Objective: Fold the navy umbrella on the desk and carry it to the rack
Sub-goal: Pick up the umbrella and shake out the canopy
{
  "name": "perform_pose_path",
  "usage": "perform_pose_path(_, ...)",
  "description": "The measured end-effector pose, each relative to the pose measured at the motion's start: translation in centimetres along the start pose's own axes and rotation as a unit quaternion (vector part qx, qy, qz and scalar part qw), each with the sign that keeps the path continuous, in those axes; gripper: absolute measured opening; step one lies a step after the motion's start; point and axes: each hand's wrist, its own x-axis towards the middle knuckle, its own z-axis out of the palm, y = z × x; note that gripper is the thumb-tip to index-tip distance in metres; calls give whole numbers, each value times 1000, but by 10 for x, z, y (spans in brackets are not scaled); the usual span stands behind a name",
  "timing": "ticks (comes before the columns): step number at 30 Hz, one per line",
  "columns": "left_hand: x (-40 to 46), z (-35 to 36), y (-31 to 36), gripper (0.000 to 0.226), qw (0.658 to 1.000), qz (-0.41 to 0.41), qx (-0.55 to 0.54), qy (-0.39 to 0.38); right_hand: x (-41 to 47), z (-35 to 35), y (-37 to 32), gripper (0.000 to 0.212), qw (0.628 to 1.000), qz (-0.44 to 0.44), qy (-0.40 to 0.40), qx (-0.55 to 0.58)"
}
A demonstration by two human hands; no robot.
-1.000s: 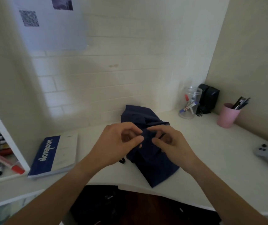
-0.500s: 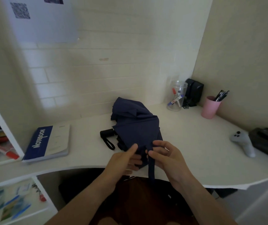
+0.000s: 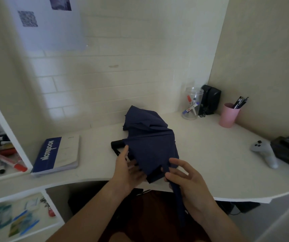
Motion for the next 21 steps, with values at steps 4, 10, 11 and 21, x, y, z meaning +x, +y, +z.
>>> perform_pose_path(4,-5,-6,-20,110,979,-149,15,-141,19,19,-44,41,998,-9,-67,-16)
perform_pose_path(10,67,20,22,140,973,-53,-140,-177,38,59,-111,36,990,-62,-126,-34)
perform_pose_path(11,75,26,33,139,975,-25,-139,-170,41,63,-118,36,988,-66,-134,-40)
perform_pose_path(21,154,28,115,111,987,153,-9,-50,59,53,-102,38,991,-50,-109,-60)
